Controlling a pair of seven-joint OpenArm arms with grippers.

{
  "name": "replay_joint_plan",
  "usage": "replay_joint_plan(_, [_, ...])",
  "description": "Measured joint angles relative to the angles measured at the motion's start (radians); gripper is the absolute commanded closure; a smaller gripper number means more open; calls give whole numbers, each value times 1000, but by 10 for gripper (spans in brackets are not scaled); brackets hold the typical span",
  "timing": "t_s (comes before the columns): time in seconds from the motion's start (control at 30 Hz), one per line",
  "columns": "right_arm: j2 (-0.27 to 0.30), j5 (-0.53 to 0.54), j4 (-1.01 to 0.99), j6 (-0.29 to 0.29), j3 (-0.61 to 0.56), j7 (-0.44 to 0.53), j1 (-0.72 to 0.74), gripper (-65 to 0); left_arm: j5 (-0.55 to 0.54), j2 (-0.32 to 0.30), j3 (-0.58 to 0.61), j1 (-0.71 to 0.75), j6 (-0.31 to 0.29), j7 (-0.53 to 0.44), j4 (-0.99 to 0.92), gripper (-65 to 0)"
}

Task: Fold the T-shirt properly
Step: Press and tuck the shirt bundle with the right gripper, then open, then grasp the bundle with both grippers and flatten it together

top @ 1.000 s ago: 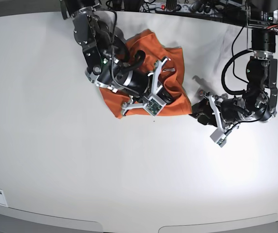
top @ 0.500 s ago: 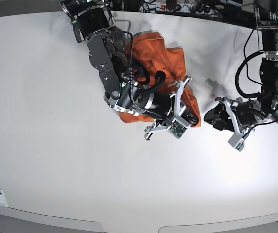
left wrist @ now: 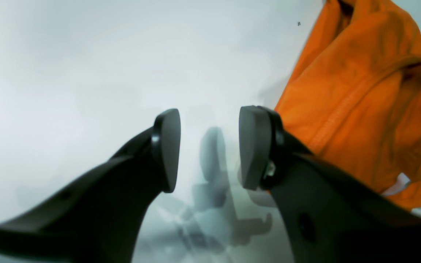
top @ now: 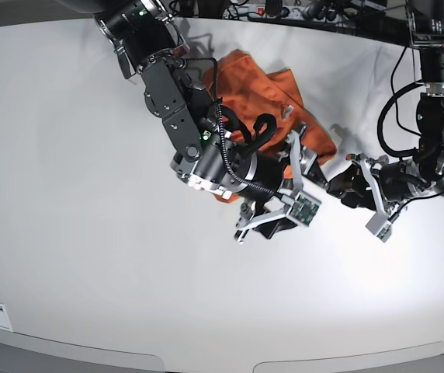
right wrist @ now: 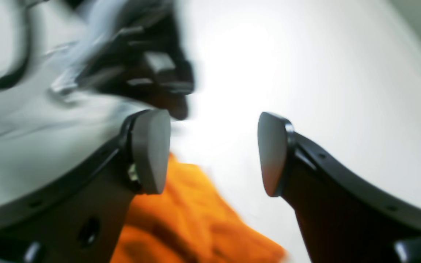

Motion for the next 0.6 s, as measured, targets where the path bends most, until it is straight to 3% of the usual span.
replay_joint_plan(0.07, [-1, -9, 25, -52, 26, -1, 2, -387, -17, 0, 0, 0, 0, 20, 0, 0])
replay_joint_plan(0.1, [0, -18, 25, -56, 39, 3, 2, -366, -39, -1, 0, 0, -16, 45, 0, 0])
replay_joint_plan(0.13, [11, -33, 25, -58, 49, 11, -5, -302, -82, -1, 0, 0, -25, 72, 0, 0])
replay_joint_plan(0.2, [63, -45, 25, -56, 81, 26, -19, -79, -201, -1, 0, 0, -67, 128, 0, 0])
replay_joint_plan(0.23, [95, -45, 24, -55, 99, 23, -24, 0, -266, -3, 0, 0, -75, 154, 0, 0])
replay_joint_plan(0.3, [161, -26, 22, -60, 126, 18, -24, 0, -398, -3, 0, 0, -75, 202, 0, 0])
replay_joint_plan(0.4, [251, 22, -3, -43, 137, 96, -19, 0, -576, 16, 0, 0, -75, 249, 2, 0])
replay_joint_plan(0.6, [318, 79, -193, 130, 131, 233, -5, 0, -576, 83, 1, 29, -75, 256, 2, 0])
